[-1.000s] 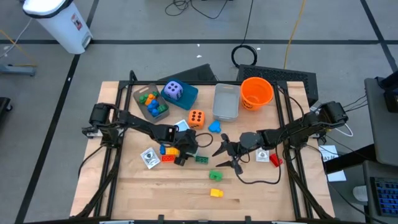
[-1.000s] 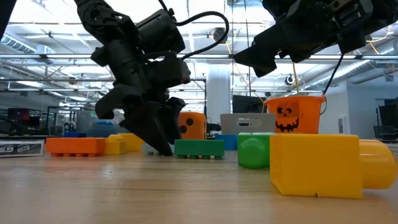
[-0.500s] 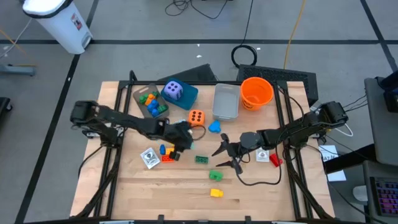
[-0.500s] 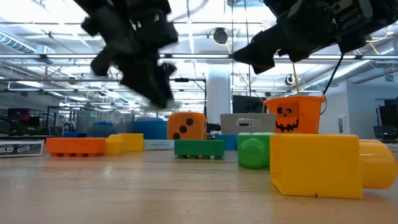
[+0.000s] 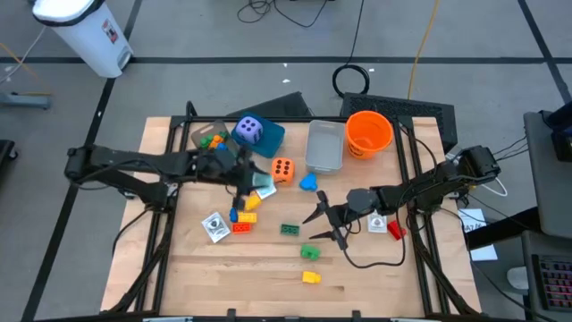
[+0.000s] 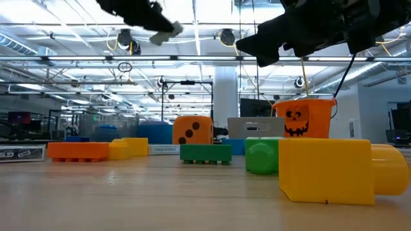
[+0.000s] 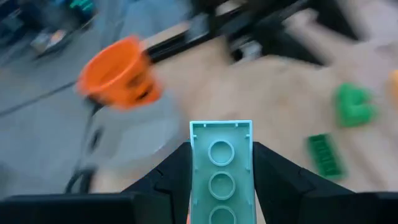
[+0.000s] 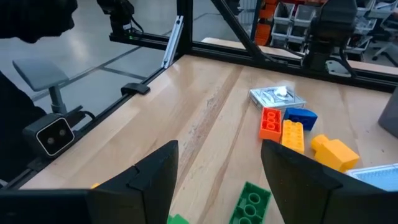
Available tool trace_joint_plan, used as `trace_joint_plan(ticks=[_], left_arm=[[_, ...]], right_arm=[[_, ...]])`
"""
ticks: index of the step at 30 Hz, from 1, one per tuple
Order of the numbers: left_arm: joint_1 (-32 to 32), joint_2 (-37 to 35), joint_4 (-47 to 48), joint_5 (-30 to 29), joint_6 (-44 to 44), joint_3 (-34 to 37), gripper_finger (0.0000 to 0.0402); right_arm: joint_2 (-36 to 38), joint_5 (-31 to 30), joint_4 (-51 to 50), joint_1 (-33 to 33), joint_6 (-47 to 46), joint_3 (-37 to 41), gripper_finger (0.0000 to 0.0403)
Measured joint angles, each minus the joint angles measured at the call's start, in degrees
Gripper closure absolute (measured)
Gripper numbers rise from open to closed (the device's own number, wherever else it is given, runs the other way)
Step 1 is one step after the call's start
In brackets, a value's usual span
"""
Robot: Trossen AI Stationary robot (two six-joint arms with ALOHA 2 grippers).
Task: Pick & Place Toys
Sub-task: Put the light blue game piece into the black bin
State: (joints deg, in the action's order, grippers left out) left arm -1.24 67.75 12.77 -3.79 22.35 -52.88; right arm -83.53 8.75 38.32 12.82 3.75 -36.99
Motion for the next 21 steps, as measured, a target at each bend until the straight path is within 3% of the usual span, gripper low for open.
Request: trace_joint_plan(ticks=[6,13,21], left_arm=[[-9.8,-1.4,8.8,-4.1,-4.8,0.0,0.0251],[-22.1,-0.6,16.3,-4.2,-7.9,0.1,0.0249],[-31.8,-0.7,16.1,1.7,-8.4,4.7,0.0248]], right_arm=[[0.0,0.0,-0.5,0.0,0.0,0.0,0.0179],[0.0,0.0,-0.6,0.0,0.0,0.0,0.0179],[0.0,0.0,-0.9,0.0,0.0,0.0,0.0179]])
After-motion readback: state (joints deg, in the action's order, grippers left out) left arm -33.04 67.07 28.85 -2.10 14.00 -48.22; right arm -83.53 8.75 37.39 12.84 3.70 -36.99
